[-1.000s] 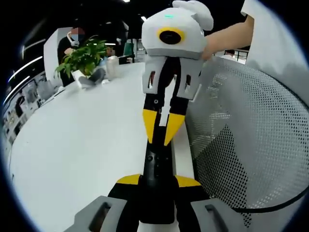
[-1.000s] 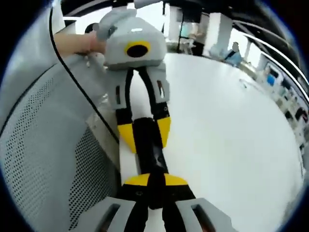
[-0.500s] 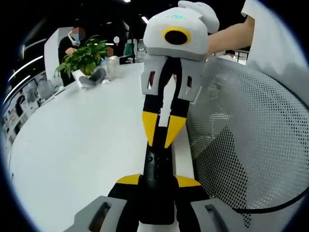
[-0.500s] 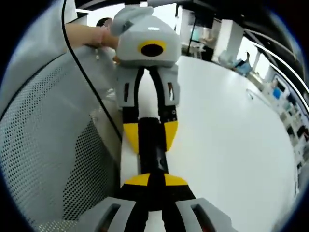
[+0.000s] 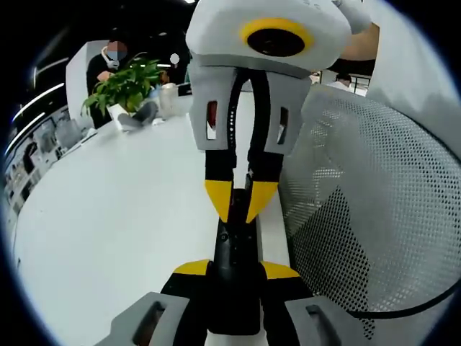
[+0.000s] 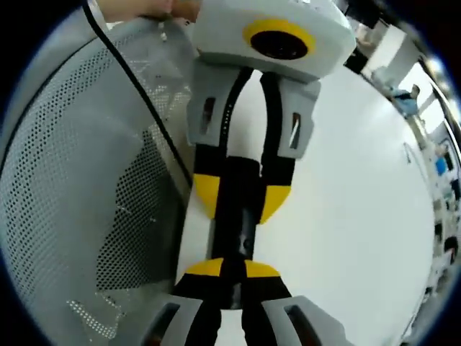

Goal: Press the specified remote control buttons in sequence, fully releasing each button before pressing the next.

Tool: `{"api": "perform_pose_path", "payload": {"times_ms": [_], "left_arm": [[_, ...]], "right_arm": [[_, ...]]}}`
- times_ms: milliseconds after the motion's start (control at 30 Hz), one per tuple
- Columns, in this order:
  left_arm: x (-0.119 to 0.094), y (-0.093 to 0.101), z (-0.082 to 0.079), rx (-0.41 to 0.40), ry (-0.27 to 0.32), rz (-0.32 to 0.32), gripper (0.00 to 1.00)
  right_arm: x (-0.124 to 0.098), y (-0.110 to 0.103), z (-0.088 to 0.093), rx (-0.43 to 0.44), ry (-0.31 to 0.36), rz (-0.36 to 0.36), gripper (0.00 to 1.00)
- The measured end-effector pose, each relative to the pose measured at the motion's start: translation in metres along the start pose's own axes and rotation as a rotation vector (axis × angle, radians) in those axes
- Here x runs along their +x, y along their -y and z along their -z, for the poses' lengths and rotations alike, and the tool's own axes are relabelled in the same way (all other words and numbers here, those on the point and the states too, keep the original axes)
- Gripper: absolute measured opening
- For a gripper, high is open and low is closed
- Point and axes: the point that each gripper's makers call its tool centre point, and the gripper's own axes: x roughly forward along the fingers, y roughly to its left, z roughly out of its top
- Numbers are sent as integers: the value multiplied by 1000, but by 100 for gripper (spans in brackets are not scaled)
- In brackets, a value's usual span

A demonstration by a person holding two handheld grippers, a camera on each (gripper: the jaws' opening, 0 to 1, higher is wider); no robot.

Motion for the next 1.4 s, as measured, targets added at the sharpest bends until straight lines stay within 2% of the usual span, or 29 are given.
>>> {"api": "perform_pose_path", "payload": {"times_ms": [133,200,333,400,533,667,700,967,1067,1167,1267,1400], "left_arm": [[0,0,0,1,0,0,25],[0,0,0,2,-1,0,25],[0,0,0,2,-2,0,25],[0,1,-1,3,-3,0,25],[1,0,0,3,-3,-1,25],[1,0,-1,2,-3,-2,25],[1,0,-1,2,-3,-3,25],[1,1,0,1,-2,-2,25],[1,1,0,0,-2,-2,25],[0,1,0,0,-2,-2,25],[0,1,0,1,-3,-2,25],[0,1,0,3,-3,-2,25]], "right_arm": [[0,0,1,68,43,13,5],[-1,-1,1,63,71,38,5],[-3,-1,0,97,203,129,4],[-4,-1,1,161,256,160,4],[-4,0,0,240,316,164,3],[-4,-1,0,197,337,173,4],[-4,-1,-1,164,337,179,3],[-4,0,-4,150,330,139,2],[-3,-2,-3,31,234,108,2],[-2,-2,-3,44,146,54,2],[-1,-1,-4,18,82,23,2],[1,-1,-4,0,44,3,2]]}}
